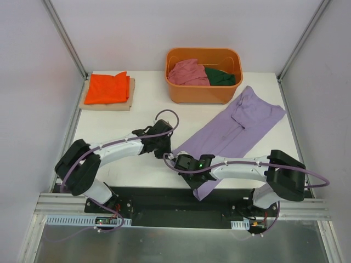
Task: Fold and stack the t-shirts
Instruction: Grab the bottom of the folded rectangular tshirt with both arms, then fold the folded rectangular tshirt in 1/3 of the way
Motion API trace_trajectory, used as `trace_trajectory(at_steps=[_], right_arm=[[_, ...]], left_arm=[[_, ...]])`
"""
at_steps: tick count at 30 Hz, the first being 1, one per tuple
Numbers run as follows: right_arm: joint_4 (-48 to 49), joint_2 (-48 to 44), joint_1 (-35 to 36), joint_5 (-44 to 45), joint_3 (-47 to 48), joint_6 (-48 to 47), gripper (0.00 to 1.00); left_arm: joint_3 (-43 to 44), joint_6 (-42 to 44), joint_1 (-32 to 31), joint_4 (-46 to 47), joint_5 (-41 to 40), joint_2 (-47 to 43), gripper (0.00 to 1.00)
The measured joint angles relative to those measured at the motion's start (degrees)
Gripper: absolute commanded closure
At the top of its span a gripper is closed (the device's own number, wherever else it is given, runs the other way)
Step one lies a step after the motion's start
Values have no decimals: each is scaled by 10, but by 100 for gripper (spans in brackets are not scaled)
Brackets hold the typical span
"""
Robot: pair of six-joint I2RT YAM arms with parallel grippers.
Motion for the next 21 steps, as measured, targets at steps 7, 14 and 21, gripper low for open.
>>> trace_trajectory(at_steps=[7, 14, 21], right_arm=[[75, 0, -1, -124, 44, -44, 99], [156, 29, -1, -247, 123, -52, 99], [202, 70, -1, -301, 163, -46, 99]], left_arm=[[-54, 0, 27, -54, -66, -144, 100], [-87, 0, 71, -138, -141, -272, 100], [-98, 8, 97, -182, -170, -344, 100]])
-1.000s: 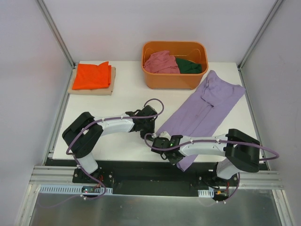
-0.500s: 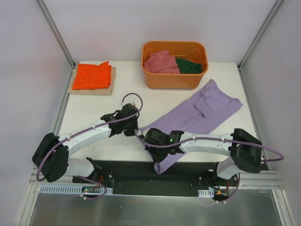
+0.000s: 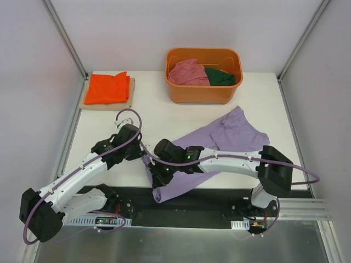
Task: Fold and stack the t-shirts
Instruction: Fold the folded rectangular tshirt in 1/3 of the way
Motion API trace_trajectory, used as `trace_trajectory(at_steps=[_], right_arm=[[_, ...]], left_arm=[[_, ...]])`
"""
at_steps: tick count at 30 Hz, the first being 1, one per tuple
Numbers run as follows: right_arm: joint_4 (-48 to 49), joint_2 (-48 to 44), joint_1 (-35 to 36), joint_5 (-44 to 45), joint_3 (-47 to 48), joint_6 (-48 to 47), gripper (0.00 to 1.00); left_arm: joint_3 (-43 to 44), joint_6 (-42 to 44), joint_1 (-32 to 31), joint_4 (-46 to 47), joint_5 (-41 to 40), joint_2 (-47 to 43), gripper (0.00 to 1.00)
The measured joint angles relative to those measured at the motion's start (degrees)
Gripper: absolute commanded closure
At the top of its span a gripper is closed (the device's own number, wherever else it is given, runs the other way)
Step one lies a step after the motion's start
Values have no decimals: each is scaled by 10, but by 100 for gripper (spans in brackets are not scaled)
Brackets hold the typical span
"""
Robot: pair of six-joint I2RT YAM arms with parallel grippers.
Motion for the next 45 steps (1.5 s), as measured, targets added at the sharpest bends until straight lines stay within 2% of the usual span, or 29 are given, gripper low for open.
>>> trace_trajectory(at_steps=[4, 8, 19, 25, 32, 38, 45], right_arm=[[5, -7, -3, 1, -9, 4, 99], [4, -51, -28, 11, -51, 5, 99], [-57, -252, -165, 51, -177, -7, 99], [-99, -329, -253, 60, -216, -35, 99], [-126, -349, -341, 59, -239, -77, 99], [-135, -349, -388, 59, -248, -99, 99], [-135, -332, -441, 58, -255, -120, 99]], left_arm=[[10, 2, 0, -10, 1, 6, 100], [57, 3, -1, -9, 14, 58, 100], [239, 13, -66, 51, 47, 278, 100], [336, 22, -80, 66, 68, 378, 100], [428, 34, -88, 68, 90, 460, 100], [497, 49, -91, 68, 110, 527, 100], [536, 65, -91, 68, 119, 581, 100]])
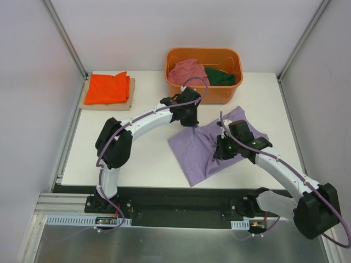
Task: Fold and stack the t-shirts
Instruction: Fold the folded rectangular tshirt in 1/3 of the way
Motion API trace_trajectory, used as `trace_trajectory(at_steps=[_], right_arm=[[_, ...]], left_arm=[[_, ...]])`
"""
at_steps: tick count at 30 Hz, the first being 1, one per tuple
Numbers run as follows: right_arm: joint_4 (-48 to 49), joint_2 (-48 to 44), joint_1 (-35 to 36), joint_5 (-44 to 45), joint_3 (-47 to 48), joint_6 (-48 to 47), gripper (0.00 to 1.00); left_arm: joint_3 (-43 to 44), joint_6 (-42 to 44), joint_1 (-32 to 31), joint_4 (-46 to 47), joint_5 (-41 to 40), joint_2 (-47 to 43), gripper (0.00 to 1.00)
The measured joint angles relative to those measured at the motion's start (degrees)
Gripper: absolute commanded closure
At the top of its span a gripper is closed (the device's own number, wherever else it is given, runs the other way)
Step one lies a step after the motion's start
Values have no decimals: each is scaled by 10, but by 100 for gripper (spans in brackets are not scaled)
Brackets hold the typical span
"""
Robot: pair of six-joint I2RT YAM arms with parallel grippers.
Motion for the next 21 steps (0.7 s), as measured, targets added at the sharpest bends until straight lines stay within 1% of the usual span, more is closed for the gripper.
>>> trace_trajectory(at_steps=[4, 7, 10, 12, 13, 15, 16, 17, 18, 19, 20, 21], right_arm=[[0, 39, -24, 0, 0, -5, 98], [1, 60, -32, 0, 0, -5, 95], [3, 72, -37, 0, 0, -4, 95], [4, 78, -40, 1, 0, -2, 94], [5, 80, -42, 2, 0, 0, 90], [4, 85, -45, 8, 0, 5, 78], [2, 86, -47, 14, 0, 8, 67], [-2, 86, -48, 23, 0, 11, 59], [-8, 86, -49, 38, 0, 15, 51], [-13, 86, -49, 53, 0, 20, 41], [-24, 86, -49, 88, 0, 26, 35], [-30, 86, -50, 105, 0, 34, 32]], left_arm=[[28, 7, 0, 0, 12, 32, 99], [42, 11, 0, 0, 19, 55, 98], [52, 13, 0, 0, 21, 74, 96], [60, 15, 0, 0, 22, 86, 92], [64, 16, 0, 0, 23, 91, 88], [69, 19, 0, 0, 24, 99, 73], [71, 23, 0, 0, 26, 102, 62], [72, 26, 0, 0, 26, 103, 48], [74, 30, 0, 1, 27, 104, 37], [75, 33, 1, 1, 31, 104, 23], [77, 37, 1, 1, 34, 104, 18], [79, 39, 1, 2, 35, 104, 14]])
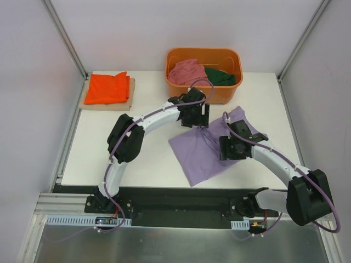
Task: Fold and stack the t-shirts
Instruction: Fold the folded rectangular tshirt in 1/3 of the way, then grab one side of the 2/3 rectangular tshirt with both arms
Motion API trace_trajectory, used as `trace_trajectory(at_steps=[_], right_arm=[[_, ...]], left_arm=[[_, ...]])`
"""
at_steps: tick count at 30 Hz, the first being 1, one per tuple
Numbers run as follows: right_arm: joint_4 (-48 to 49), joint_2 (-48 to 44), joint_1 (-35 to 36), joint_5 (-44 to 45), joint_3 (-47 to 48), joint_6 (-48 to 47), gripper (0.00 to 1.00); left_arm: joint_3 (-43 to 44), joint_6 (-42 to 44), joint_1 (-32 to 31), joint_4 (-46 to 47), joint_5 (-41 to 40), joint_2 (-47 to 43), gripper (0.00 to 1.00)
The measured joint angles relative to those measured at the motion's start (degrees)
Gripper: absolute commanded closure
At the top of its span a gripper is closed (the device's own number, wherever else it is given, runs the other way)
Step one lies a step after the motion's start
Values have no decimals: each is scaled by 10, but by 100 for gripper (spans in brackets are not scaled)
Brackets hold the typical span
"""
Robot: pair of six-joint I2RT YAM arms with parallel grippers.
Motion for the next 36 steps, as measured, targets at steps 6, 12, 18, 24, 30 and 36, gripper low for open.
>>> trace_trajectory(at_steps=[6, 12, 18, 24, 30, 36], right_arm=[[-56, -21, -2, 147, 5, 37, 8], [-38, -148, -3, 80, -5, 33, 4], [49, -166, 37, -75, -31, 34, 4], [71, -64, 223, -53, 15, 13, 4], [70, 59, 376, -15, 89, -2, 3], [40, 167, 450, 13, 128, -6, 11]], left_arm=[[2, 11, 0, 3, 14, -5, 1], [-105, 17, 1, 7, -26, -107, 1], [-282, 0, 27, 19, -85, -287, 1], [-428, -24, 69, 30, -106, -374, 7], [-456, -31, 79, 65, -66, -353, 24], [-442, -42, 79, 88, -40, -287, 36]])
